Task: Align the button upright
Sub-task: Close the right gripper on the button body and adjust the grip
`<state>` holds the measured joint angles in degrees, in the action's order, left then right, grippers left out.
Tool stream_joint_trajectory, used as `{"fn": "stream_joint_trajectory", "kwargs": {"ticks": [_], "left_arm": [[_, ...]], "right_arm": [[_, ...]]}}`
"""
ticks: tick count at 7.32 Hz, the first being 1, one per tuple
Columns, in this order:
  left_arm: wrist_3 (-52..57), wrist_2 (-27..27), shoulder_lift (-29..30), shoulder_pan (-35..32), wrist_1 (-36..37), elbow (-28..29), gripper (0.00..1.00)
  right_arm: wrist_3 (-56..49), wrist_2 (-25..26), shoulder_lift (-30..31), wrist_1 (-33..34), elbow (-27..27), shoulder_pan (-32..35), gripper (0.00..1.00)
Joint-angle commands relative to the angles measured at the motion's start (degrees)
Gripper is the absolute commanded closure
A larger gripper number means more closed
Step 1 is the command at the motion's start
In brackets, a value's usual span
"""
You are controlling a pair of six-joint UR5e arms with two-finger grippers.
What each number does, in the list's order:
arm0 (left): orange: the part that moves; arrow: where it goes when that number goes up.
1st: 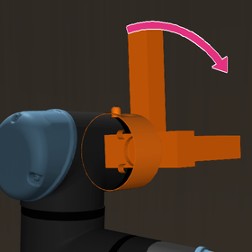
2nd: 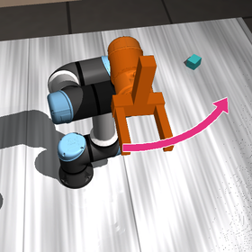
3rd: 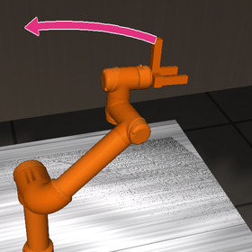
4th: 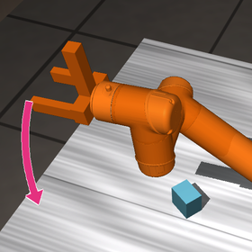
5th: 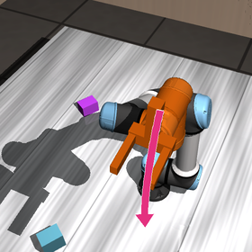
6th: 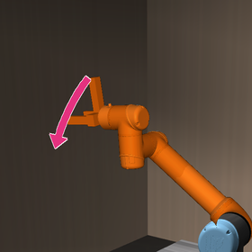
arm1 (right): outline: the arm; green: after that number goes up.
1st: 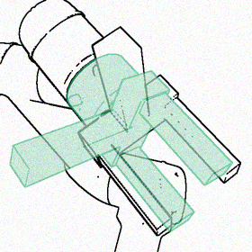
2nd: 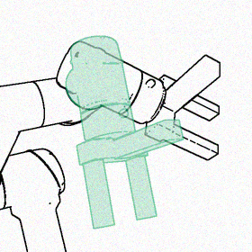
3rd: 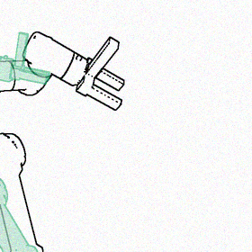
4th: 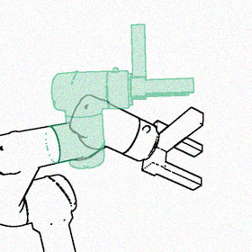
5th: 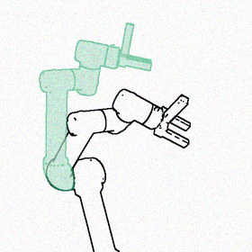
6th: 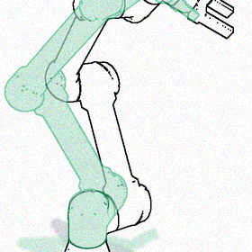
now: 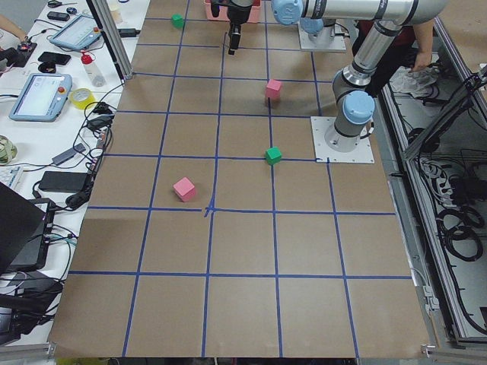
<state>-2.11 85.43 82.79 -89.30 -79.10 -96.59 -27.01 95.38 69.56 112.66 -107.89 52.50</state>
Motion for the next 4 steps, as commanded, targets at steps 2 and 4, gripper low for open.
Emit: {"fn": "stream_joint_trajectory", "kwargs": {"ticks": [2, 4], "left_arm": [[0.0, 0.0, 0.0, 0.0, 0.0, 0.0, 0.00], [0.0, 0.0, 0.0, 0.0, 0.0, 0.0, 0.00]], "right_arm": [[-0.7, 0.6, 0.0, -0.4, -0.7, -0.3, 0.00], [-0.8, 3.5, 0.0, -0.5, -0.9, -0.2, 0.00]]}}
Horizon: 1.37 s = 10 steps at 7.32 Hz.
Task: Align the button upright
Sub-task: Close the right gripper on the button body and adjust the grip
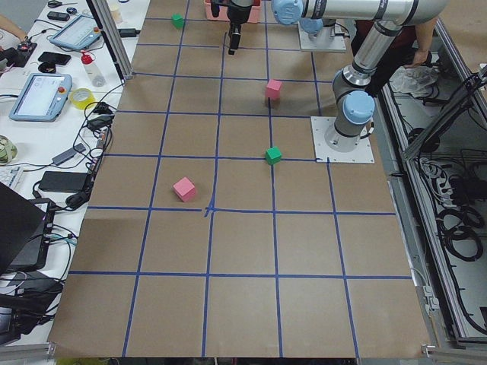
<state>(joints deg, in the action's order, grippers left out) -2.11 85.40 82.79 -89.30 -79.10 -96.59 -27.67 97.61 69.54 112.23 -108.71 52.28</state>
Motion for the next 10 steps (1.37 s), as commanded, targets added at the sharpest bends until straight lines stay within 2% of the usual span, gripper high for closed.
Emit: {"fn": "stream_joint_trajectory", "kwargs": {"ticks": [1, 3, 5, 8, 10], "left_arm": [[0.0, 0.0, 0.0, 0.0, 0.0, 0.0, 0.00], [0.0, 0.1, -0.1, 0.0, 0.0, 0.0, 0.00], [2.5, 0.0, -0.3, 0.4, -0.4, 0.0, 0.00], [2.5, 0.0, -0.3, 0.4, -0.4, 0.0, 0.00], [2.6, 0.0, -0.3, 0.4, -0.4, 0.0, 0.00]], "right_arm": [[0.0, 1.0, 0.1, -0.1, 0.2, 0.0, 0.00], [0.9, 0.3, 0.6, 2.1, 2.2, 0.0, 0.00], [2.6, -3.9, 0.8, 4.5, 3.9, 0.0, 0.00], [4.4, -7.2, 0.3, 8.7, 3.9, 0.0, 0.00], [4.3, -7.3, 0.1, 10.4, 3.5, 0.0, 0.00]]}}
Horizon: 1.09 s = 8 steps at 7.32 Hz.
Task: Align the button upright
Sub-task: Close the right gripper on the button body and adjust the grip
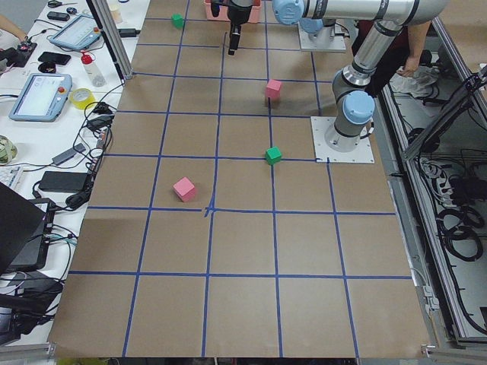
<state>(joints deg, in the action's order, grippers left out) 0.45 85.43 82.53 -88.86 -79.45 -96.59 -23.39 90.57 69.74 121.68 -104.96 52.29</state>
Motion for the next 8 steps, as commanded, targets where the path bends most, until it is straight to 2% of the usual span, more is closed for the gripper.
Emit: {"fn": "stream_joint_trajectory", "kwargs": {"ticks": [1, 6, 7, 8], "left_arm": [[0.1, 0.0, 0.0, 0.0, 0.0, 0.0, 0.00], [0.1, 0.0, 0.0, 0.0, 0.0, -0.1, 0.00], [0.1, 0.0, 0.0, 0.0, 0.0, -0.1, 0.00], [0.1, 0.0, 0.0, 0.0, 0.0, -0.1, 0.00]], "right_arm": [[0.0, -0.3, -0.2, 0.8, -0.7, 0.0, 0.00], [-0.2, 0.3, -2.8, 1.0, -1.4, 0.0, 0.00], [-0.1, 0.0, -3.9, 1.4, -1.4, 0.0, 0.04], [1.1, 0.2, -4.0, 0.5, -1.4, 0.0, 0.74]]}}
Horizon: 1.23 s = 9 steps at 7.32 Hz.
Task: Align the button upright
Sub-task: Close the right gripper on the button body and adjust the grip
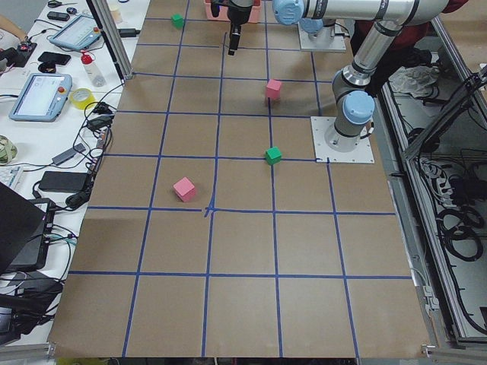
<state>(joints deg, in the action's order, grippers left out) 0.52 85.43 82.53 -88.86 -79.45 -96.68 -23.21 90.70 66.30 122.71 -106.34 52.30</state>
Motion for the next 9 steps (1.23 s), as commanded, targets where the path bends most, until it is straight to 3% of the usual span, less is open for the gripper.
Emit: {"fn": "stream_joint_trajectory", "kwargs": {"ticks": [1, 2, 7, 9], "left_arm": [[0.0, 0.0, 0.0, 0.0, 0.0, 0.0, 0.00], [0.0, 0.0, 0.0, 0.0, 0.0, 0.0, 0.00], [0.0, 0.0, 0.0, 0.0, -0.1, 0.0, 0.00], [0.0, 0.0, 0.0, 0.0, -0.1, 0.0, 0.00]], "right_arm": [[1.7, 0.4, -0.1, -1.2, 0.0, 0.0, 1.00], [1.7, 0.4, 0.1, -4.1, 0.9, 0.0, 1.00], [1.9, 0.4, 3.4, -5.5, 1.3, 0.0, 1.00], [2.0, 0.4, 4.5, -13.2, 7.1, 0.8, 1.00]]}}
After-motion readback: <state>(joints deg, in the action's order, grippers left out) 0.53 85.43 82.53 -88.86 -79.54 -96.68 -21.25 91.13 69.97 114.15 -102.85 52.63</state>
